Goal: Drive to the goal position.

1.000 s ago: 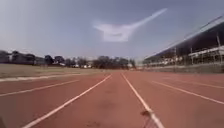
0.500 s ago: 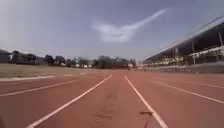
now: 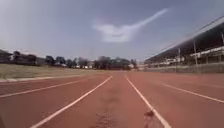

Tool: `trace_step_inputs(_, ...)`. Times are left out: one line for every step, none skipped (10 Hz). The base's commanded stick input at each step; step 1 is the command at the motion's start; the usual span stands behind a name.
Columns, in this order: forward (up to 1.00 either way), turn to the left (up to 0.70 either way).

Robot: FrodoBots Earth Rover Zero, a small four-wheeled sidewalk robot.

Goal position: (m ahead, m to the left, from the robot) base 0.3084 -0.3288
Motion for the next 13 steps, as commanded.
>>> trace_step_inputs(0.7, -0.08)
trace_step_inputs(0.7, -0.25)
trace_step_inputs(0.7, -0.35)
trace_step_inputs(0.7, -0.35)
trace_step_inputs(0.7, -0.35)
trace_step_inputs(0.7, -0.35)
trace_step_inputs(0.7, -0.35)
trace_step_inputs(0.7, -0.35)
trace_step_inputs(0.7, -0.35)
trace_step_inputs(0.7, -0.35)
trace_step_inputs(0.7, -0.35)
trace_step_inputs(0.7, -0.35)
trace_step_inputs(0.7, -0.35)
